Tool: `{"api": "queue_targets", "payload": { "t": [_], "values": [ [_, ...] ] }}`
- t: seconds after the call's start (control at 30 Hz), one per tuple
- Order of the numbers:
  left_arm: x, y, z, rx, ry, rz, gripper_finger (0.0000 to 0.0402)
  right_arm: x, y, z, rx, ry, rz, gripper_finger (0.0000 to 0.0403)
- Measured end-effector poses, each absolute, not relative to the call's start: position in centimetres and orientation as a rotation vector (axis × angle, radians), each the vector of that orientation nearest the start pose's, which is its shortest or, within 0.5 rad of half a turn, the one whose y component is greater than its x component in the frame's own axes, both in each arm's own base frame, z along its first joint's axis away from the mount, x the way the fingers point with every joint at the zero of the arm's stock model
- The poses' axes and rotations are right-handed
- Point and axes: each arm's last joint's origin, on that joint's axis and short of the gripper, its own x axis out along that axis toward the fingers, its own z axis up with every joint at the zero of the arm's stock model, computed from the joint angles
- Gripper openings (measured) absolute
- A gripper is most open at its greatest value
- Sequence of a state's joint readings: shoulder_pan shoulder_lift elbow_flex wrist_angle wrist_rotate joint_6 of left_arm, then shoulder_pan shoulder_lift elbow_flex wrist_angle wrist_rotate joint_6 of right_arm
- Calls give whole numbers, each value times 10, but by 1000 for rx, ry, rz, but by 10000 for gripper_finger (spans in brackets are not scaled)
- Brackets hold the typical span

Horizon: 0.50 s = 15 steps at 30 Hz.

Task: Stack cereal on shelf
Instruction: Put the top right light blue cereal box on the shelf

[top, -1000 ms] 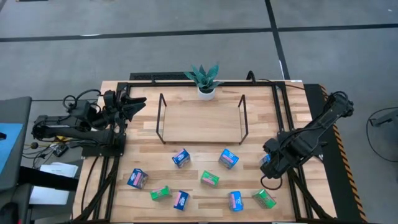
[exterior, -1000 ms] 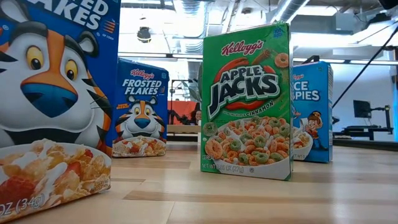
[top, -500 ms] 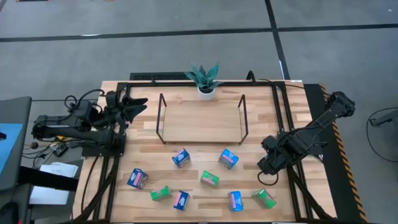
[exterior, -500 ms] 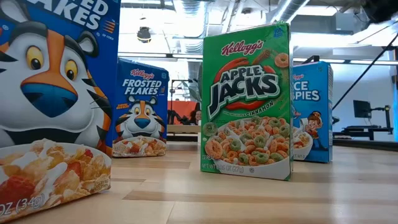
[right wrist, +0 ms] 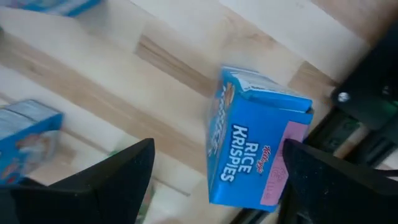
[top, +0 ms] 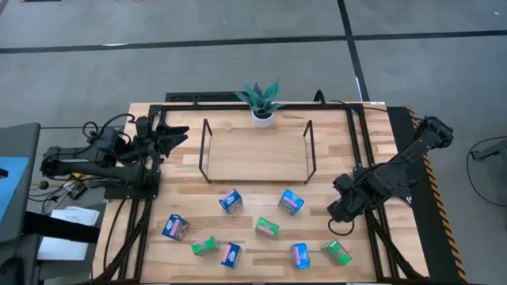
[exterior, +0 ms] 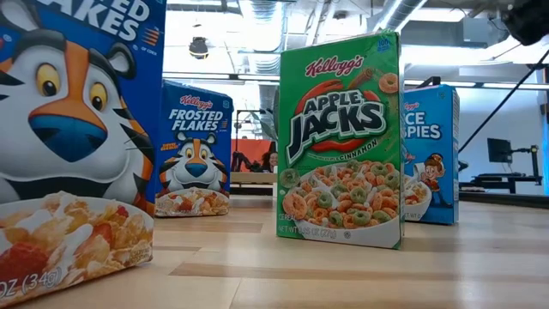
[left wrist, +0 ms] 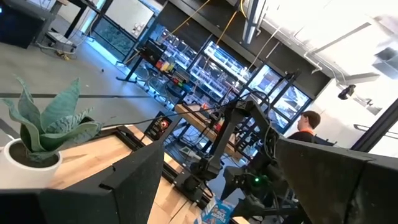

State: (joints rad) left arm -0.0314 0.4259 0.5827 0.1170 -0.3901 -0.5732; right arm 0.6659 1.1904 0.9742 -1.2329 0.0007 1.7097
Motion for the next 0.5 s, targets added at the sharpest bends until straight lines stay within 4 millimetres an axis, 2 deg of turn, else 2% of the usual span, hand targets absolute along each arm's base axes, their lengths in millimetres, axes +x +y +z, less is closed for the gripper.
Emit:
{"api": "queue_targets", "payload": {
  "t": [0.27, 0.5],
  "values": [
    [103, 8, 336, -613, -364, 273, 300, 139, 109, 261, 832, 1396, -794, 379],
    [103, 8, 336, -614, -367, 286, 300, 142, 111, 260, 828, 1372, -777, 378]
  ]
}}
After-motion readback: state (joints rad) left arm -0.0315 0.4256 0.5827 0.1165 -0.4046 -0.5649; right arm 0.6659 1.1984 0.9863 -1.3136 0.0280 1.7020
